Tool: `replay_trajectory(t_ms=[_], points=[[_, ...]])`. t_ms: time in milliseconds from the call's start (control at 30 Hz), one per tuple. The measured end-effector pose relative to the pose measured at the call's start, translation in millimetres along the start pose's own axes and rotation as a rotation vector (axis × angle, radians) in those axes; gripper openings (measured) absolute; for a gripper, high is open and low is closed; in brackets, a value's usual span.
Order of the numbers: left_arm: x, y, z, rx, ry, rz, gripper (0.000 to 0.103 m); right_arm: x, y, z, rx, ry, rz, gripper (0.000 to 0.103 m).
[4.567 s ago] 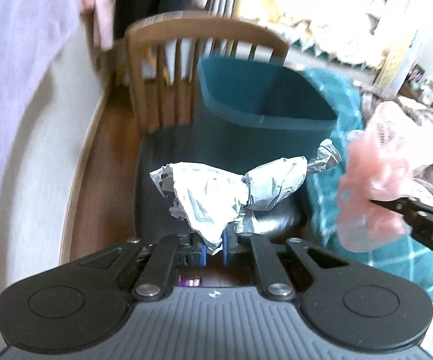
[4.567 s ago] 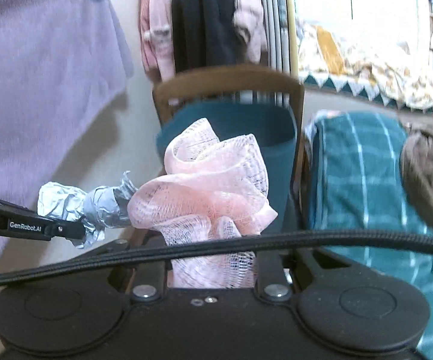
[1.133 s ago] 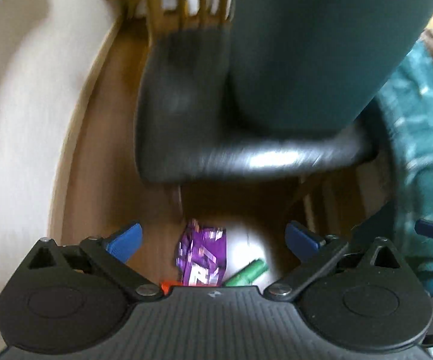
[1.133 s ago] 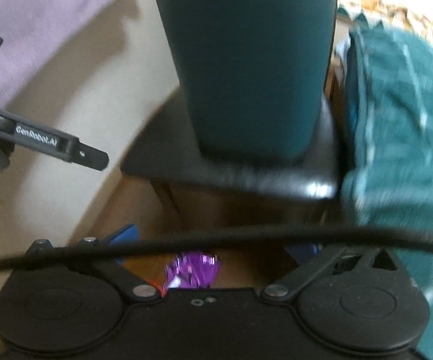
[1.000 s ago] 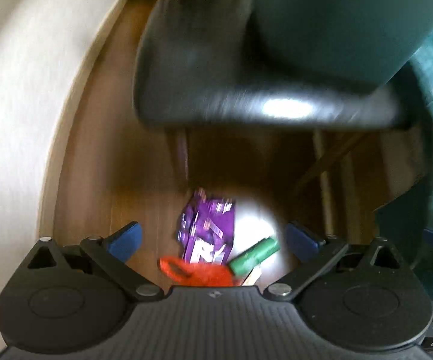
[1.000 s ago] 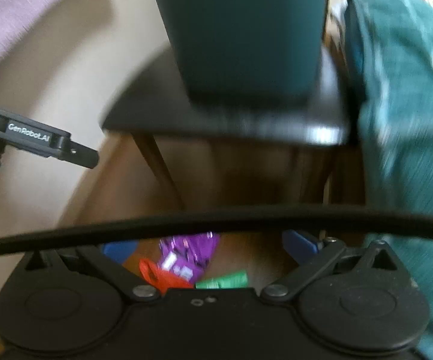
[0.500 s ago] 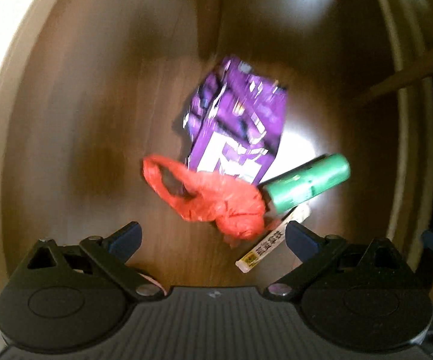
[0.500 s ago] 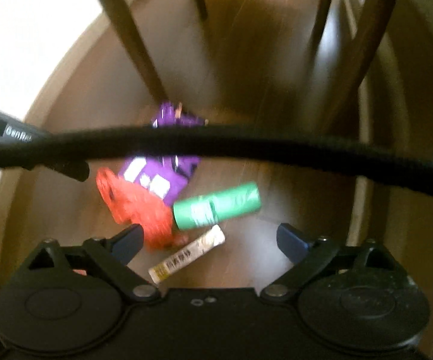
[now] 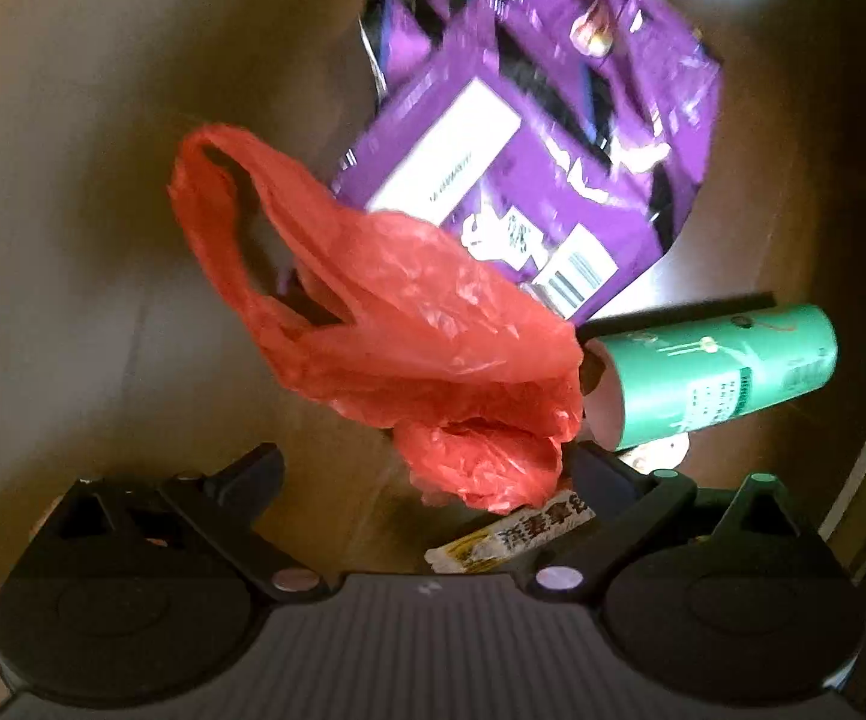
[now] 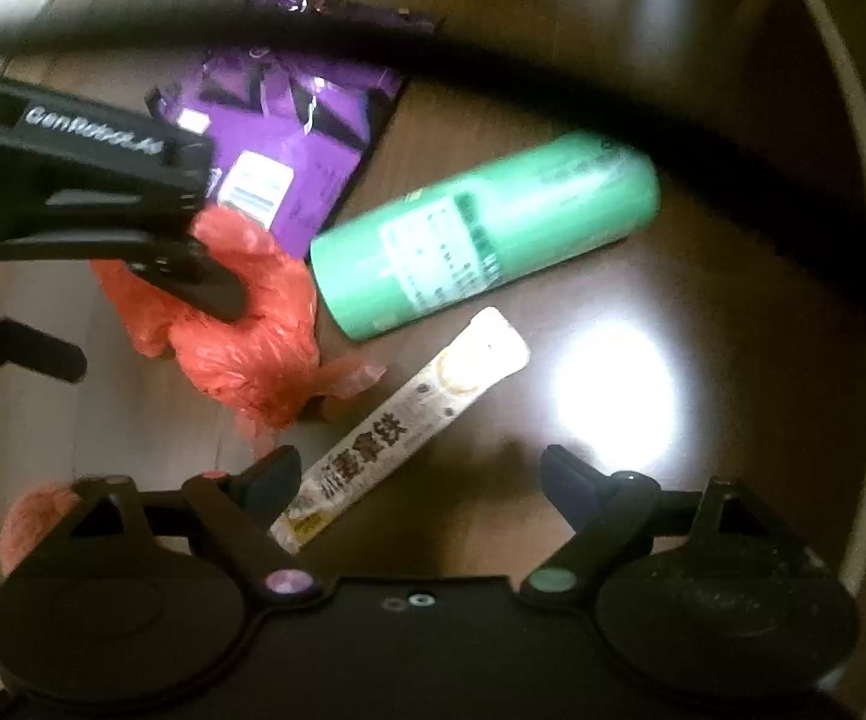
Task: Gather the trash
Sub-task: 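Withdraw both tools and lower them to the floor trash, then grasp the red plastic bag with the left tool while the right grasps the white snack-bar wrapper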
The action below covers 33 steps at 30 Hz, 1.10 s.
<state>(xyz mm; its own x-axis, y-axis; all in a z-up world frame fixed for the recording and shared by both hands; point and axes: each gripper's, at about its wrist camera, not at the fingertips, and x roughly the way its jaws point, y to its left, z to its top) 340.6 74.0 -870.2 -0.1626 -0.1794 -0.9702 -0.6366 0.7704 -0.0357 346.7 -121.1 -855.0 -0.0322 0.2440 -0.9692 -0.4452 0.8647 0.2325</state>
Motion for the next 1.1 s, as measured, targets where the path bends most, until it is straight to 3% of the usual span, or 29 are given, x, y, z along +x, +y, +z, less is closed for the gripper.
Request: replay_trajectory(t_ms=[333, 433, 500, 600, 700, 767, 867, 1100], points=[[27, 12, -1, -0.056, 0.032, -0.037, 0.099, 35, 30, -10, 0.017, -0.018, -0.084, 0.086], [29, 11, -2, -0.057, 0.041, -0.032, 0.084, 34, 40, -13, -0.005, -0.011, -0.142, 0.081], [30, 12, -3, -0.072, 0.053, -0.041, 0.069, 38, 47, -14, -0.040, 0.000, -0.184, 0.079], [36, 14, -9, -0.107, 0.067, -0.042, 0.066, 39, 53, -18, -0.072, 0.004, -0.195, 0.075], [33, 18, -15, -0.118, 0.050, -0.027, 0.065, 37, 56, -25, -0.147, -0.001, -0.187, 0.064], [30, 20, -20, -0.114, 0.043, -0.020, 0.065, 33, 55, -28, -0.180, -0.016, -0.181, 0.041], [26, 24, -27, -0.103, 0.036, -0.002, 0.064, 27, 42, -32, -0.184, -0.016, -0.154, 0.025], [-4, 25, -47, -0.047, 0.016, 0.032, 0.063, -3, 18, -43, -0.145, -0.020, -0.132, 0.020]])
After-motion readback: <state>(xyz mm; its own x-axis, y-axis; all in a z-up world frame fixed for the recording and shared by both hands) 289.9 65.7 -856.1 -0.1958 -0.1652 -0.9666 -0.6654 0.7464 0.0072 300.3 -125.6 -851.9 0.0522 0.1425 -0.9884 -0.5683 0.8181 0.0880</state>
